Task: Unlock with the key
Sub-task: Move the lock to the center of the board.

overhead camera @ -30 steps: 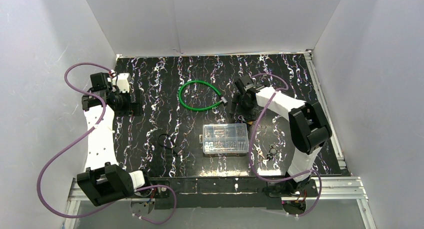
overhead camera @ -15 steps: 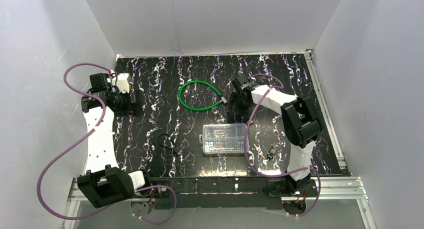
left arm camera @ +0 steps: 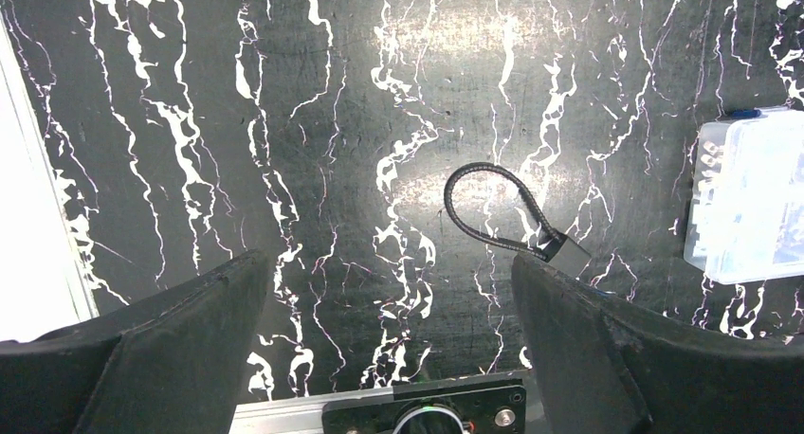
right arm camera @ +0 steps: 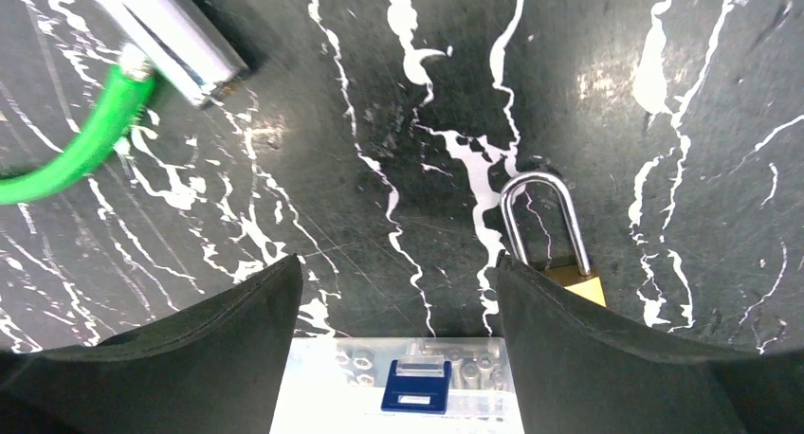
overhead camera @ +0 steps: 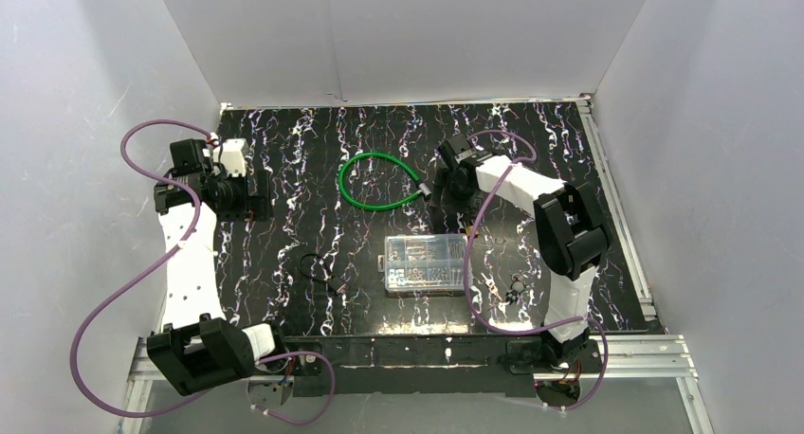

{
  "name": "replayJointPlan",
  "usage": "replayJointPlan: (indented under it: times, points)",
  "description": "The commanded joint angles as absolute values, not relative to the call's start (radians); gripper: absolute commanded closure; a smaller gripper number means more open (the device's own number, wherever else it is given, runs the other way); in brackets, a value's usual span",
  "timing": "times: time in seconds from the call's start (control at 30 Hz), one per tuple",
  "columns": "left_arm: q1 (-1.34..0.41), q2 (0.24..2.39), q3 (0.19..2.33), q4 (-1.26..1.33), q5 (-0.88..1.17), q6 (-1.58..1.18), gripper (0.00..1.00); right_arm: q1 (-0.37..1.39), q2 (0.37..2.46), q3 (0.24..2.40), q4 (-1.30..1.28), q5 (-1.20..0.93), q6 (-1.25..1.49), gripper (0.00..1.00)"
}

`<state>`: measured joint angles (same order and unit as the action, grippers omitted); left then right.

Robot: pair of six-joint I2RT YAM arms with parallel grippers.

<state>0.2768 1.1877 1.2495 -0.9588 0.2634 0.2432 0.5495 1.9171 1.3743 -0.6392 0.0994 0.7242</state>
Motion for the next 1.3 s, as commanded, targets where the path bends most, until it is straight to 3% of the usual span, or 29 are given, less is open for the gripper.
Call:
replayJointPlan:
  times: [0.0,0.97,1.27]
  points:
    - [0.279,1.18,1.232,-0.985,0.298,0.249,0.0,0.543,1.865,1.437,-0.662,0.135,0.687,0.19]
    - [0.279,1.178,1.207,-0.973,0.298,0.258,0.0,0.512,1.946,1.334,-0.589,0.121,0.696,0.18]
    - [0.279,1.165,1.208,-0.976,0.295,0.259,0.0,0.554,2.041,1.44,-0.627,0.093,0.687,0.19]
